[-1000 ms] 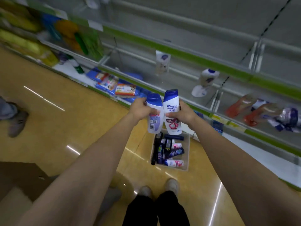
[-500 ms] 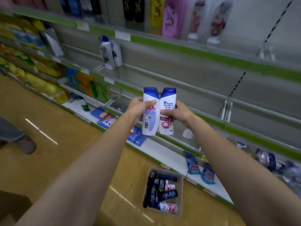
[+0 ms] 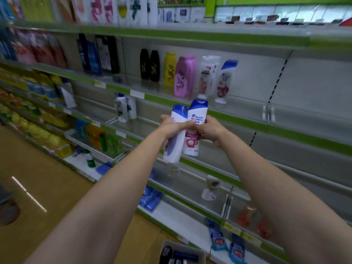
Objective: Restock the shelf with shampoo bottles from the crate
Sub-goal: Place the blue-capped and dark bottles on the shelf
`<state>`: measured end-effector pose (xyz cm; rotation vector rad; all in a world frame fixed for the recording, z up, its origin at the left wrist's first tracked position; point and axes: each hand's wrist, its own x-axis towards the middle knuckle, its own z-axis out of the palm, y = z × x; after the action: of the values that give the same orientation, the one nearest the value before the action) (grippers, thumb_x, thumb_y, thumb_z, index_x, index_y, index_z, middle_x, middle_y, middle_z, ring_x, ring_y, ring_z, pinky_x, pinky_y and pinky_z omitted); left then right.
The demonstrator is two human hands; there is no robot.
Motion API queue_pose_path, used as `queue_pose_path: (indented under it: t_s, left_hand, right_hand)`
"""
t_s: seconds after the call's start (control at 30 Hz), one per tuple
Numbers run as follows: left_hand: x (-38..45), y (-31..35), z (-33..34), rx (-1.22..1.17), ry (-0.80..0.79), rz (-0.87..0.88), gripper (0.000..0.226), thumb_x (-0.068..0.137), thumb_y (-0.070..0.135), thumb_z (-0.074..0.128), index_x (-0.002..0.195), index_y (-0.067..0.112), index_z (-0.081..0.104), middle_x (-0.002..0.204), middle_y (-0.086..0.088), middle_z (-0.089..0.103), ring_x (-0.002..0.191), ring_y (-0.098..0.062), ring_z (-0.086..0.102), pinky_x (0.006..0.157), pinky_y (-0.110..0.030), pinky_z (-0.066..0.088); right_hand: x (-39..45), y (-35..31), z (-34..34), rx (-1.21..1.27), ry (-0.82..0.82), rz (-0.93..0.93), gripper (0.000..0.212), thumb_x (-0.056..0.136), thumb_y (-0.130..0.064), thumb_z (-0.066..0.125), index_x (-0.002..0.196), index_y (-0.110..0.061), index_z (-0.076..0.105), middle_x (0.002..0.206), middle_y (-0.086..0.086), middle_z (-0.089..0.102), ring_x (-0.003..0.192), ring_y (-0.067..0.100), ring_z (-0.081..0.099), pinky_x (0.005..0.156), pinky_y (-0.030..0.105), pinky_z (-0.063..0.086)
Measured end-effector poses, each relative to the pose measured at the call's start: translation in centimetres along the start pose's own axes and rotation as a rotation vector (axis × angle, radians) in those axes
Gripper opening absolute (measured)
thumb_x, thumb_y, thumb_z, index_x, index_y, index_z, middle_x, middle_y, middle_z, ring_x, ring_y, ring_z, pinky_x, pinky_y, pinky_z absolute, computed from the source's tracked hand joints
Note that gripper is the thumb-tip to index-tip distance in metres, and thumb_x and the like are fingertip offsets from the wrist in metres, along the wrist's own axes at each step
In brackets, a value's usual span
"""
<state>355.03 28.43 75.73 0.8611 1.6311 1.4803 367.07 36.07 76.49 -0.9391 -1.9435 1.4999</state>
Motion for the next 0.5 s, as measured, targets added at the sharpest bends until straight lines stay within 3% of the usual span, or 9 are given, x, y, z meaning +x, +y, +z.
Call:
queue_pose_path:
  t_s: [0.1, 0.2, 0.3, 0.4, 0.5]
  left_hand:
    - [1.2, 1.3, 1.1, -0.006, -0.012, 0.023, 0.11, 0.037, 0.042, 0.093, 0.125, 0.0, 0.041, 0.105, -0.013, 0.069, 0.087, -0.022, 0.071, 0.08, -0.039, 0.058]
    - [1.2, 3.0, 2.5, -0.055, -0.048, 0.037, 0.07, 0.063, 0.033, 0.078, 0.119, 0.003, 0.049, 0.1, -0.015, 0.069, 0.078, -0.025, 0.068, 0.068, -0.039, 0.058]
    - [1.7, 4.2, 3.4, -0.076, -0.061, 0.076, 0.018, 0.089, 0.022, 0.06, 0.101, 0.01, 0.056, 0.085, -0.01, 0.067, 0.07, -0.023, 0.063, 0.071, -0.039, 0.054]
    - [2.5, 4.8, 3.6, -0.019, -0.05, 0.153, 0.01, 0.093, 0.02, 0.055, 0.085, 0.014, 0.057, 0.078, -0.005, 0.066, 0.067, -0.019, 0.062, 0.063, -0.029, 0.051]
    - [3.8, 4.9, 3.5, -0.065, -0.048, 0.192, 0.008, 0.093, 0.016, 0.056, 0.093, 0.008, 0.057, 0.082, -0.007, 0.066, 0.07, -0.02, 0.062, 0.068, -0.031, 0.052]
  right_hand:
    - [0.1, -1.2, -1.9, -0.023, 0.003, -0.052, 0.024, 0.086, -0.003, 0.064, 0.104, -0.017, 0.057, 0.096, 0.005, 0.063, 0.075, 0.014, 0.059, 0.063, 0.025, 0.047]
    - [0.6, -2.0, -3.6, -0.041, 0.026, -0.09, 0.028, 0.082, -0.005, 0.068, 0.105, -0.016, 0.058, 0.1, 0.008, 0.064, 0.078, 0.017, 0.061, 0.063, 0.027, 0.048]
    - [1.2, -2.3, -4.9, -0.009, 0.07, -0.085, 0.033, 0.08, -0.004, 0.071, 0.109, -0.015, 0.059, 0.103, 0.007, 0.065, 0.079, 0.017, 0.062, 0.066, 0.029, 0.05]
    - [1.9, -2.2, -5.9, 0.006, 0.105, -0.066, 0.038, 0.081, -0.003, 0.07, 0.117, -0.009, 0.057, 0.104, 0.007, 0.064, 0.088, 0.022, 0.061, 0.07, 0.031, 0.05]
    - [2.7, -2.2, -6.7, 0.003, 0.136, -0.044, 0.042, 0.081, -0.004, 0.07, 0.12, -0.007, 0.055, 0.111, 0.012, 0.065, 0.094, 0.025, 0.061, 0.079, 0.038, 0.052]
